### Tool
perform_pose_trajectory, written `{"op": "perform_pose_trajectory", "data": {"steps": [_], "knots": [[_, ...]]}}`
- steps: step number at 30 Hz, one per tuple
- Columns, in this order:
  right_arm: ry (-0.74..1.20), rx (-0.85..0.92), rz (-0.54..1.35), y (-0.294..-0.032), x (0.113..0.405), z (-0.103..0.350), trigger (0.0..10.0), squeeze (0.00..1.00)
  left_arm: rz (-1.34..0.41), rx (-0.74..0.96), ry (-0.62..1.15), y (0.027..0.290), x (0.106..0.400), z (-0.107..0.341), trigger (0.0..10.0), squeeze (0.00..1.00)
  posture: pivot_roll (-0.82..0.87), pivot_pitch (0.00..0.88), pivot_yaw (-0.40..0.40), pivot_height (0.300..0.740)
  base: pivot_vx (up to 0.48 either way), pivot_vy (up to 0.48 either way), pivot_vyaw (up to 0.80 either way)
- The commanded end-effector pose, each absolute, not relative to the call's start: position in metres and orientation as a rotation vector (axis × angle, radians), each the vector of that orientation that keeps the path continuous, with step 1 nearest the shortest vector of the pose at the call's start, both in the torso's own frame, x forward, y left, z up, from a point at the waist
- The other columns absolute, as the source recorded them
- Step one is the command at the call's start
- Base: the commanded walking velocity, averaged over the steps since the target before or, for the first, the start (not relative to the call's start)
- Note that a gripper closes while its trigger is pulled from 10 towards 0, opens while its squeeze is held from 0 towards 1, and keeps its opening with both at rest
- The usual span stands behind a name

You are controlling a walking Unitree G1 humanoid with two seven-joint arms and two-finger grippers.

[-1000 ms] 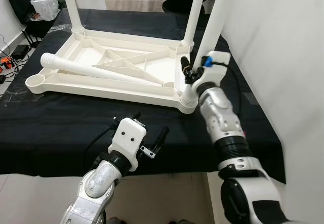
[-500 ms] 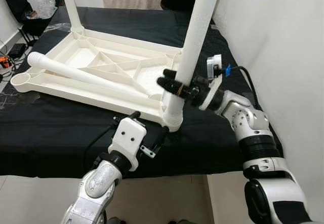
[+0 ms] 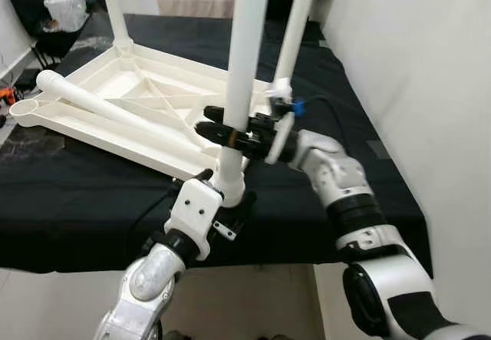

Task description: Building children table

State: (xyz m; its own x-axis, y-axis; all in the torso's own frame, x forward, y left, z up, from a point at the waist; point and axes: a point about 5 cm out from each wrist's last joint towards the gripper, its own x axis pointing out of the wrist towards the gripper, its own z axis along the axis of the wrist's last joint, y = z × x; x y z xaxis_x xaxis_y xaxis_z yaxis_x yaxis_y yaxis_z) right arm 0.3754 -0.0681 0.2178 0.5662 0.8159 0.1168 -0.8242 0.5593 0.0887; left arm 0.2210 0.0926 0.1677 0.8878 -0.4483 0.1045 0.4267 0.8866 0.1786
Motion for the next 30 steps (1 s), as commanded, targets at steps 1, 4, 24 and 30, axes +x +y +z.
{"op": "perform_pose_trajectory", "data": {"steps": [1,4,24,30], "knots": [[0.03,0.176,0.691,-0.084,0.386,0.197,0.0,0.0,-0.465,0.151,-0.134,0.09,0.219,0.164,10.0,0.0,0.07,0.066,-0.085,0.74,0.0,0.0,0.0],[0.066,0.147,0.511,-0.092,0.391,0.193,0.0,0.0,-0.466,0.152,-0.135,0.09,0.22,0.164,10.0,0.0,0.07,0.063,-0.086,0.74,0.0,0.0,0.0],[-0.007,0.122,-0.051,-0.102,0.38,0.199,10.0,1.0,-0.467,0.154,-0.139,0.09,0.223,0.165,10.0,0.0,0.06,0.089,-0.078,0.74,0.0,0.0,0.0],[-0.043,0.13,0.112,-0.099,0.384,0.206,10.0,0.0,-0.468,0.153,-0.141,0.089,0.224,0.166,10.0,0.0,0.06,0.092,-0.08,0.74,0.0,0.0,0.0]]}}
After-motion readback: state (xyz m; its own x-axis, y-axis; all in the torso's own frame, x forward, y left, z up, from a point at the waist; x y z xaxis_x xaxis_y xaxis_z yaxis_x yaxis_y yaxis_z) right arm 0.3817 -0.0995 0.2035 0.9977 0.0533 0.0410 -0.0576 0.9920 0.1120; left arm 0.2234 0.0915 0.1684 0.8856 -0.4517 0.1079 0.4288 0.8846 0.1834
